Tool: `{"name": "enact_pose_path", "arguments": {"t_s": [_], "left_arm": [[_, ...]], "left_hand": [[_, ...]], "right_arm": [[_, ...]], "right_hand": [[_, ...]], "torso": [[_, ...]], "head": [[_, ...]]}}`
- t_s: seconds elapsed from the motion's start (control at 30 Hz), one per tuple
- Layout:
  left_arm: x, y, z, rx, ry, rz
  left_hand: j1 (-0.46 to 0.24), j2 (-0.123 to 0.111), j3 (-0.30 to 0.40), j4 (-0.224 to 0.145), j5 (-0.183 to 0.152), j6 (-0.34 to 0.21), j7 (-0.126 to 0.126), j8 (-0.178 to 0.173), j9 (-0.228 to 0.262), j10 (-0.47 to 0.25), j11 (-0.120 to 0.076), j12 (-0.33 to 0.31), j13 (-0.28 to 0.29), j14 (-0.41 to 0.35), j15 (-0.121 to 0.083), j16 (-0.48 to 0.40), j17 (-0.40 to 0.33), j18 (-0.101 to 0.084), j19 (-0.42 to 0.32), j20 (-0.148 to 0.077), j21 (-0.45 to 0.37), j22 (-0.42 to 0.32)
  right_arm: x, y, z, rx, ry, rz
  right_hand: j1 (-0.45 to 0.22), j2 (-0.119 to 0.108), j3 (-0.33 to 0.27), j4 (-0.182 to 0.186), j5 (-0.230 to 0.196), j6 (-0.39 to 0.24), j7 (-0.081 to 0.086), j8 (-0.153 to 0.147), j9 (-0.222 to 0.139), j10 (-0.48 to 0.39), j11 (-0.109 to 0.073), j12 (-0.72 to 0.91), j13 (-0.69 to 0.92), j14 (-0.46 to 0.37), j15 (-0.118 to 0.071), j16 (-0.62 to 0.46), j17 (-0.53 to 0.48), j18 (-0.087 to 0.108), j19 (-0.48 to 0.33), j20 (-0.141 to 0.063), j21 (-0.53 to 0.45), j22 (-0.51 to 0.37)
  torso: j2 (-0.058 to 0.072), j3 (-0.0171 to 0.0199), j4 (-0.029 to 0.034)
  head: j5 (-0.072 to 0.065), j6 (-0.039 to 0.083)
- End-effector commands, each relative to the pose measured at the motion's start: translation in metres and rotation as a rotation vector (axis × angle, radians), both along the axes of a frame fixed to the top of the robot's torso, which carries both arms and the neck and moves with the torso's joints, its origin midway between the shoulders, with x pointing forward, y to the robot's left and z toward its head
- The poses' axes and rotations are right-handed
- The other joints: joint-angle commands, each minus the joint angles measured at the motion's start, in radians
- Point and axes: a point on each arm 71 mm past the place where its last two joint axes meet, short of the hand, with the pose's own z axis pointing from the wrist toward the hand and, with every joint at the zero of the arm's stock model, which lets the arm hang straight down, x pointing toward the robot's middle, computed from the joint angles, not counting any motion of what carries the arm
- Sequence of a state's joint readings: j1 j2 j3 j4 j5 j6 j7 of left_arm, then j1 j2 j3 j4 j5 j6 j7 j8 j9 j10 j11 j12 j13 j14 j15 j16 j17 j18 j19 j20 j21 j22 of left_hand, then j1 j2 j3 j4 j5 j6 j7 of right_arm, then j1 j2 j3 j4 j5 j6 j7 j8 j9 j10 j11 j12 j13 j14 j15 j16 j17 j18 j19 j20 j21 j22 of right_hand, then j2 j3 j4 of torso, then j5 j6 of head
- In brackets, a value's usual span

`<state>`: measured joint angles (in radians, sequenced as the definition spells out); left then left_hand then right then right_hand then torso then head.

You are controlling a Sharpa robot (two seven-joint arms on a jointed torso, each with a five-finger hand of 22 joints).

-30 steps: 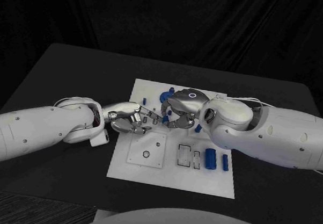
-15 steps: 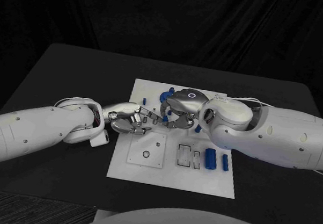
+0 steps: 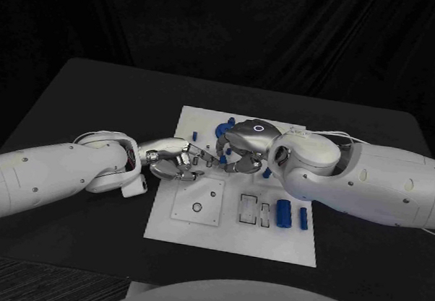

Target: Assemble the parts on the task board

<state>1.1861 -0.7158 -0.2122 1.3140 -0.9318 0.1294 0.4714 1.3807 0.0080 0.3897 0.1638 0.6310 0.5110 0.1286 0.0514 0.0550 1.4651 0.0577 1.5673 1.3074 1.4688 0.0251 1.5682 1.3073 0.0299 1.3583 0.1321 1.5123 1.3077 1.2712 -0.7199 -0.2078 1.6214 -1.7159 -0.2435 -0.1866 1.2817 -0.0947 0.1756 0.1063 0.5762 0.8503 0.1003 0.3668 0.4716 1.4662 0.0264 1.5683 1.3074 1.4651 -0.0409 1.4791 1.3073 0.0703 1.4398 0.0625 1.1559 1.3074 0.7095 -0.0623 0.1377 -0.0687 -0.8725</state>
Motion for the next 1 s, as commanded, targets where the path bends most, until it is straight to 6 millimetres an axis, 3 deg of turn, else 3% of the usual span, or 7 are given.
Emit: {"name": "enact_pose_path", "arguments": {"t_s": [0.03, 1.0], "left_arm": [[-0.002, -0.002, -0.002, -0.005, 0.016, -0.013], [-0.002, 0.001, -0.002, -0.002, 0.018, -0.008]], "left_hand": [[-0.001, 0.007, 0.007, -0.001, -0.004, 0.004, 0.002, 0.004, 0.001, 0.106, -0.003, 0.003, 0.263, 0.102, -0.006, 0.003, 0.263, 0.016, -0.008, 0.0, -0.006, 0.132], [-0.001, 0.009, 0.011, -0.003, -0.004, 0.043, 0.008, 0.012, 0.007, 0.106, 0.001, 0.003, 0.263, 0.102, -0.004, 0.003, 0.263, 0.017, -0.014, 0.0, -0.008, 0.129]], "right_arm": [[0.001, 0.0, 0.001, -0.007, -0.005, 0.0], [0.012, -0.007, -0.007, -0.072, 0.022, -0.036]], "right_hand": [[0.004, 0.002, 0.007, -0.003, -0.004, 0.007, 0.0, 0.006, 0.001, 0.105, -0.003, 0.003, 0.263, 0.075, -0.005, -0.003, 0.138, 0.012, -0.004, 0.0, -0.002, 0.154], [0.01, 0.001, 0.013, -0.008, -0.011, 0.005, 0.0, 0.005, 0.003, 0.105, -0.003, 0.003, 0.263, 0.074, -0.005, -0.004, 0.136, 0.014, -0.006, -0.001, -0.009, 0.152]], "torso": [[0.0, -0.0001, 0.0009], [0.0, -0.0006, 0.0018]], "head": [[0.0, 0.0], [0.006, 0.0]]}}
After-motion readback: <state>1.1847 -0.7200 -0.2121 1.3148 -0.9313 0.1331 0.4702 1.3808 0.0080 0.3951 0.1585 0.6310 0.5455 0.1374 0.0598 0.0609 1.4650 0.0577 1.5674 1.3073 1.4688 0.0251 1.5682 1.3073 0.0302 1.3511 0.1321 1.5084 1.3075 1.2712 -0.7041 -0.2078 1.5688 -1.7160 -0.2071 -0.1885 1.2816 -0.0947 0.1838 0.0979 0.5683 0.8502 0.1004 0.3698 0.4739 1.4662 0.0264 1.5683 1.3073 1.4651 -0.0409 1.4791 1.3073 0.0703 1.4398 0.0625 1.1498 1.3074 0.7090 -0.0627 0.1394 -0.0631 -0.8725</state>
